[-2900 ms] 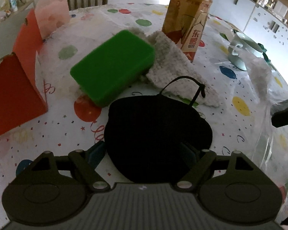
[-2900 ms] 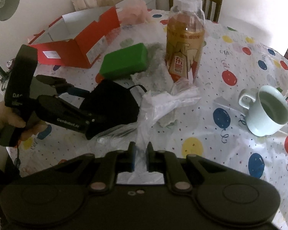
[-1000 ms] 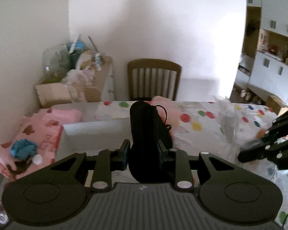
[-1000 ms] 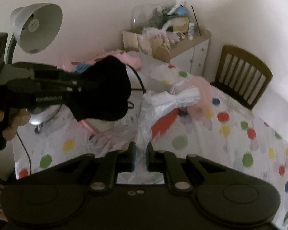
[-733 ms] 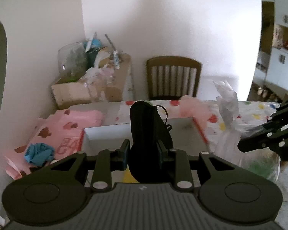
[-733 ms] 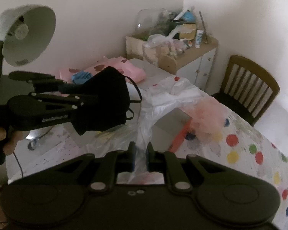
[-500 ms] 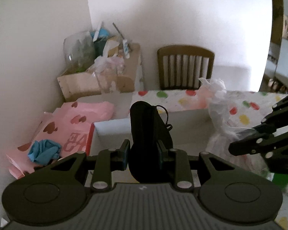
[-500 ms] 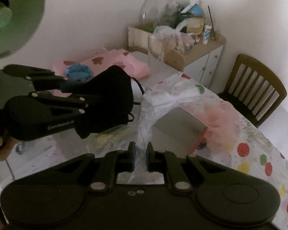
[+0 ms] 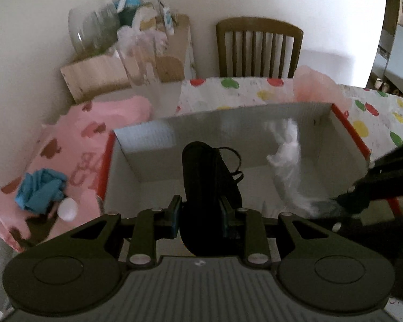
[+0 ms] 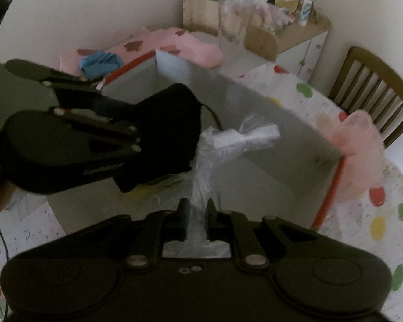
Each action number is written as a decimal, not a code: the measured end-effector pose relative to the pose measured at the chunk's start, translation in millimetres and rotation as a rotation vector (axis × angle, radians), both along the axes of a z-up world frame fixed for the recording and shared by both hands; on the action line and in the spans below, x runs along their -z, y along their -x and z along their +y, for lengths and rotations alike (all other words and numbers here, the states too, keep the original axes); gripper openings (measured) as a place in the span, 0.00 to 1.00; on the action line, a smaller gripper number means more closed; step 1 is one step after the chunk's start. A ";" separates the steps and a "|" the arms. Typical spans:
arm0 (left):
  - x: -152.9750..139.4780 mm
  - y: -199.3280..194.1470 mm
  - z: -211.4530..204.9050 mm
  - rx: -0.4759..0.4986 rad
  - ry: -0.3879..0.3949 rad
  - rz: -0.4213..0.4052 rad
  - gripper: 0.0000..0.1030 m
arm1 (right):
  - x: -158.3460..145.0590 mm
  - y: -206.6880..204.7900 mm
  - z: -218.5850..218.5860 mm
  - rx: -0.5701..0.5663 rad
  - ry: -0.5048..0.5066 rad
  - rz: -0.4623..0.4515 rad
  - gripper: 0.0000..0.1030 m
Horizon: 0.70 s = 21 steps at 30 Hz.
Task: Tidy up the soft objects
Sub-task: 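Carry the black bag and plastic bag into the shoebox and open both grippers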
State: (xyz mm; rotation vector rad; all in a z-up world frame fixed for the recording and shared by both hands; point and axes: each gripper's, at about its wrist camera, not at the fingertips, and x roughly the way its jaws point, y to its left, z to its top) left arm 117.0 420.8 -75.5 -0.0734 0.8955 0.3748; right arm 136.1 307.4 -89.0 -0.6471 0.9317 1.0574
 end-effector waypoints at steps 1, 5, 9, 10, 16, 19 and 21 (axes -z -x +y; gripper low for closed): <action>3.2 -1.3 1.8 0.001 0.012 0.008 0.27 | 3.7 1.0 0.1 0.000 0.007 0.003 0.11; 13.3 -5.9 4.5 -0.007 0.030 0.054 0.27 | 14.0 1.3 0.2 0.009 0.033 0.003 0.14; 21.6 -7.4 9.6 -0.019 0.049 0.082 0.27 | 19.3 2.0 0.4 0.010 0.051 0.001 0.21; 22.2 -7.7 11.2 -0.025 0.053 0.084 0.27 | 19.9 1.3 1.0 0.011 0.055 0.004 0.21; 24.2 -8.6 18.1 -0.057 0.082 0.098 0.32 | 15.7 1.9 0.1 0.022 0.046 0.004 0.33; 21.5 -7.8 17.3 -0.060 0.079 0.094 0.57 | 12.0 0.1 -2.0 0.023 0.034 -0.006 0.40; 18.5 -6.4 16.4 -0.054 0.076 0.077 0.60 | 7.1 -0.9 -4.0 0.032 0.021 -0.006 0.42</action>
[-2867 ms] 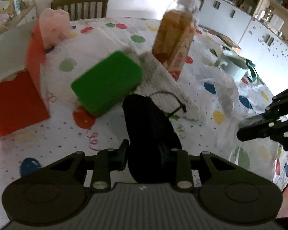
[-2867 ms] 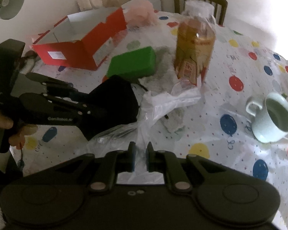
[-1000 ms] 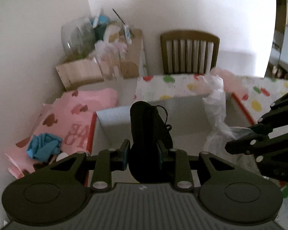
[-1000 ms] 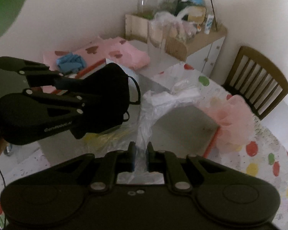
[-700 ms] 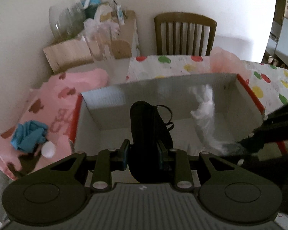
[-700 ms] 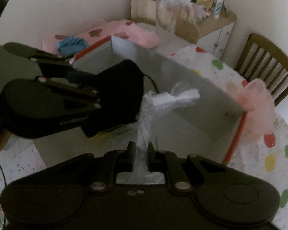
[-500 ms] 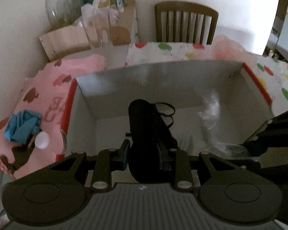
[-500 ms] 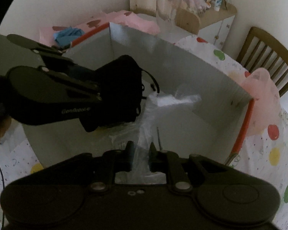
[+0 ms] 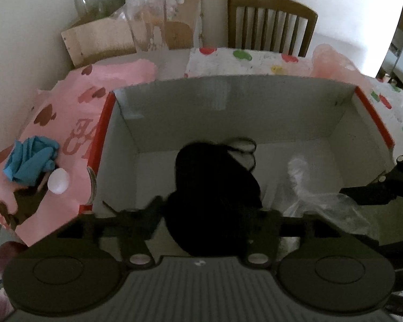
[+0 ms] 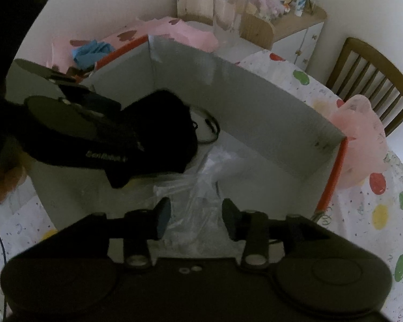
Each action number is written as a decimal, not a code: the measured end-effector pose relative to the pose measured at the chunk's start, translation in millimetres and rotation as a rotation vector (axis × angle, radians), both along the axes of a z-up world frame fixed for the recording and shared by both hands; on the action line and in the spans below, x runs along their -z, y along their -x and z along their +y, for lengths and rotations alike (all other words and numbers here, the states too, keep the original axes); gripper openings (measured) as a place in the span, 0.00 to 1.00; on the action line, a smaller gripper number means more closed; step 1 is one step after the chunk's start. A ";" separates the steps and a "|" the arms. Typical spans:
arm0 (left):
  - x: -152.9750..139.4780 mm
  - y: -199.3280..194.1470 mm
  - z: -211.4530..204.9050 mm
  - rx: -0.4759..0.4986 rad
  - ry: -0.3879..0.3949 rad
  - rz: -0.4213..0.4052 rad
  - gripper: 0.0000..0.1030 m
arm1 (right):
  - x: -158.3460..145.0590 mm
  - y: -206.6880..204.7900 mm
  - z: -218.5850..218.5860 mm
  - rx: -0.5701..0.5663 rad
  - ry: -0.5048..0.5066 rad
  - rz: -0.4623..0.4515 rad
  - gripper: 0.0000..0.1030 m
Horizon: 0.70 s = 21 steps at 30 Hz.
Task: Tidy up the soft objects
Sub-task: 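Carry the black bag and plastic bag into the shoebox and open both grippers, then withdraw both grippers from the shoebox toward the green sponge and towel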
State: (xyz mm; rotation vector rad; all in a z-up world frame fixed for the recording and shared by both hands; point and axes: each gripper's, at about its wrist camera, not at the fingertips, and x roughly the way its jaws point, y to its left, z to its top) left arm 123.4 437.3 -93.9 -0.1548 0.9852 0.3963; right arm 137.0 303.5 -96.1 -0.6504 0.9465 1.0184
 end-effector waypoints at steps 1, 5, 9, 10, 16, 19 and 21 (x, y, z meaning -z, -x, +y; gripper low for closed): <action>-1.9 0.9 -0.8 0.001 -0.002 -0.006 0.60 | -2.6 -0.5 -1.4 0.005 -0.009 0.000 0.44; -8.6 4.4 -3.2 -0.002 -0.006 -0.021 0.60 | -15.8 -2.6 -10.1 0.018 -0.047 0.005 0.52; -15.6 11.6 -8.6 0.014 -0.018 -0.041 0.69 | -29.2 -1.9 -23.9 0.016 -0.090 0.016 0.61; -17.6 13.4 -10.4 0.017 -0.019 -0.046 0.69 | -31.3 -1.5 -26.3 0.015 -0.097 0.015 0.63; -32.6 22.4 -22.8 0.024 -0.020 -0.082 0.69 | -46.3 4.0 -47.5 0.021 -0.137 0.017 0.70; -43.0 28.3 -32.5 0.046 -0.011 -0.106 0.69 | -55.2 9.9 -62.7 0.020 -0.160 0.018 0.74; -49.7 32.0 -41.1 0.061 -0.015 -0.120 0.69 | -61.6 12.3 -72.7 0.027 -0.174 0.022 0.76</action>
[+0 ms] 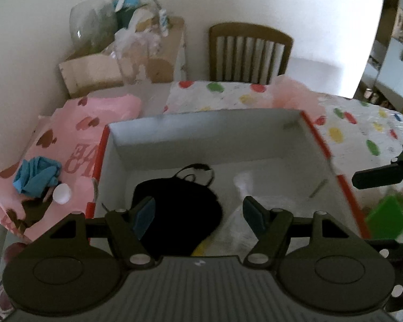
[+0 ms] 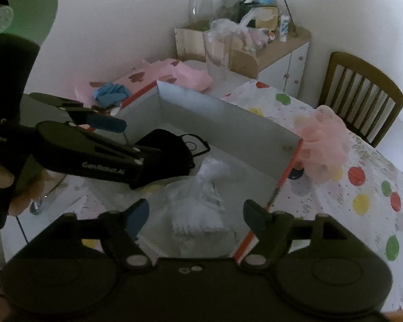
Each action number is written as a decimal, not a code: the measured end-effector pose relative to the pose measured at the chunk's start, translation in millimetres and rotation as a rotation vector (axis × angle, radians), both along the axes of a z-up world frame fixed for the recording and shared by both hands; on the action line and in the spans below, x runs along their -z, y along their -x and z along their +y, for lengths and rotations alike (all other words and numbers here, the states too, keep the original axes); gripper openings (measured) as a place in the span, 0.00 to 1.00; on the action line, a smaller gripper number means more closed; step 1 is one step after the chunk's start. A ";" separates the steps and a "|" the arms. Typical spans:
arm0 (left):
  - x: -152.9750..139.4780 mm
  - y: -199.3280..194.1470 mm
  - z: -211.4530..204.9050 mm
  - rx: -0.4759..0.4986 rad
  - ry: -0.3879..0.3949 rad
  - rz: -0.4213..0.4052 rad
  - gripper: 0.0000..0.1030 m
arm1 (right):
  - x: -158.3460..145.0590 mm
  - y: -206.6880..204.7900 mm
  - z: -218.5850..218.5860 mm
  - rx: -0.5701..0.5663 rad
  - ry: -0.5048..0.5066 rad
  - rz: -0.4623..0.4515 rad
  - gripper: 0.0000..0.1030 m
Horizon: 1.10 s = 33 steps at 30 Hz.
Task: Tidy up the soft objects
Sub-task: 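Withdraw both grippers from the shoebox toward the green sponge and towel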
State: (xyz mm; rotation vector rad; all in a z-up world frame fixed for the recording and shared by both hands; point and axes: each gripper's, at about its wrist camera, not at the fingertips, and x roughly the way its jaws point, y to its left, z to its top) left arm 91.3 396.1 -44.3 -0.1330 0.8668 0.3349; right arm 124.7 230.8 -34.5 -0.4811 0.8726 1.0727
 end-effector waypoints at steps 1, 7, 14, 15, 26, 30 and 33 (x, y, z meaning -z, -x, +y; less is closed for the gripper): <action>-3.9 2.3 -4.9 0.007 -0.002 -0.008 0.71 | -3.6 1.3 -5.2 0.002 -0.009 0.003 0.77; -24.0 15.4 -32.6 0.035 0.022 -0.068 0.75 | -22.3 10.1 -35.1 0.023 -0.047 0.004 0.86; -39.6 28.9 -73.2 0.076 0.047 -0.124 0.81 | -41.2 18.8 -84.8 0.062 -0.086 -0.002 0.93; -40.9 30.2 -79.0 0.081 0.051 -0.130 0.82 | -43.4 19.7 -93.9 0.066 -0.092 -0.007 0.93; -40.5 30.5 -147.1 0.200 0.132 -0.202 0.99 | -52.6 21.6 -201.4 0.174 -0.129 -0.021 0.94; -31.1 23.8 -177.7 0.264 0.118 -0.198 1.00 | -49.4 17.5 -243.4 0.227 -0.123 -0.009 0.94; -20.3 16.4 -195.3 0.317 0.163 -0.174 1.00 | -45.6 12.7 -273.3 0.267 -0.110 -0.003 0.94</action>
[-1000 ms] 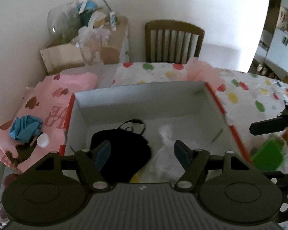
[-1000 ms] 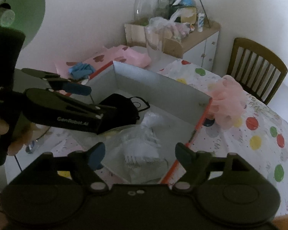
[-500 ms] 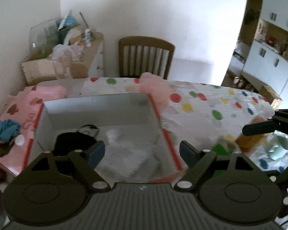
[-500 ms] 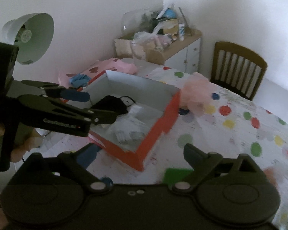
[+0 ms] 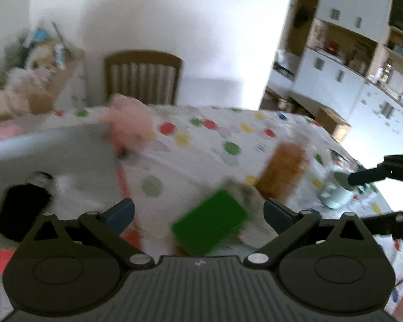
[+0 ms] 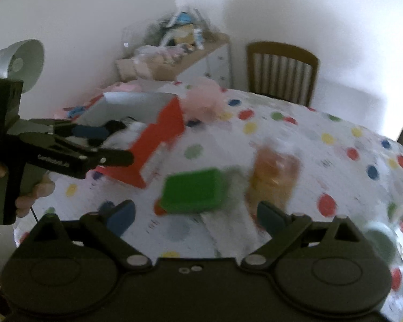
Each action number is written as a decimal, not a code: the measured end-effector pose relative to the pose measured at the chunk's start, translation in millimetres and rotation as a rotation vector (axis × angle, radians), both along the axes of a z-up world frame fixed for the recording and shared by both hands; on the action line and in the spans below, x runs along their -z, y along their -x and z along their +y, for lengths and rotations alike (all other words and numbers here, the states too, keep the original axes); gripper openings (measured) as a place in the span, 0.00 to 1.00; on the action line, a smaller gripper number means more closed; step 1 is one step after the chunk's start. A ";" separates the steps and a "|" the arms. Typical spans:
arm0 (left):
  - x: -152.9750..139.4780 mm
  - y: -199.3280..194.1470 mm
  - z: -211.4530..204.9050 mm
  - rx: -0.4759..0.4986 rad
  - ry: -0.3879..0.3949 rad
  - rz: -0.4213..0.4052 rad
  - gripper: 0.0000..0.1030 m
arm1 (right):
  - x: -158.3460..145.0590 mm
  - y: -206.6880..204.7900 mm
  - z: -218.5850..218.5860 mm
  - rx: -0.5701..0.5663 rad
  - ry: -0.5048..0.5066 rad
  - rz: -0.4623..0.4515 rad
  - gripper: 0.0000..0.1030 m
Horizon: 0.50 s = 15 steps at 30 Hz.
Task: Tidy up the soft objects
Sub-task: 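Grasp the green sponge with the left gripper while the right gripper grasps the white towel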
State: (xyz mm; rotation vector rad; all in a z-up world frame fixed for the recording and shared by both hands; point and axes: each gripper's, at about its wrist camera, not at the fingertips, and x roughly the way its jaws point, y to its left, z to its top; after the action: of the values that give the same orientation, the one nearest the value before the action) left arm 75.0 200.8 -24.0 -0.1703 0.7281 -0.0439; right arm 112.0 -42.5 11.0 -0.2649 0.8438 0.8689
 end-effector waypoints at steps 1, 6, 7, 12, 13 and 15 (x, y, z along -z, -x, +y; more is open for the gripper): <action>5.3 -1.9 -6.4 0.025 0.003 0.005 1.00 | 1.7 -1.5 -10.8 0.014 0.005 0.002 0.94; 27.5 -11.4 -35.2 0.076 -0.073 0.033 1.00 | 13.0 -12.8 -60.5 0.111 0.029 0.022 0.94; 32.9 -13.2 -39.6 0.086 -0.083 0.034 1.00 | 15.5 -15.0 -68.6 0.129 0.036 0.023 0.94; 51.2 -20.0 -54.9 0.155 -0.150 0.026 1.00 | 25.6 -25.1 -107.8 0.211 0.054 0.033 0.93; 54.7 -22.4 -56.4 0.174 -0.167 0.028 1.00 | 27.7 -26.3 -115.1 0.225 0.060 0.032 0.92; 60.0 -27.2 -57.5 0.198 -0.186 0.034 1.00 | 32.0 -29.4 -124.3 0.241 0.063 0.044 0.90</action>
State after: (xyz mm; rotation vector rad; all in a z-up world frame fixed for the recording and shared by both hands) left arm 102.2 143.3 -83.9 0.0794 0.7767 -0.1621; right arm 141.4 -166.8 -21.0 -0.1945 0.9244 0.6259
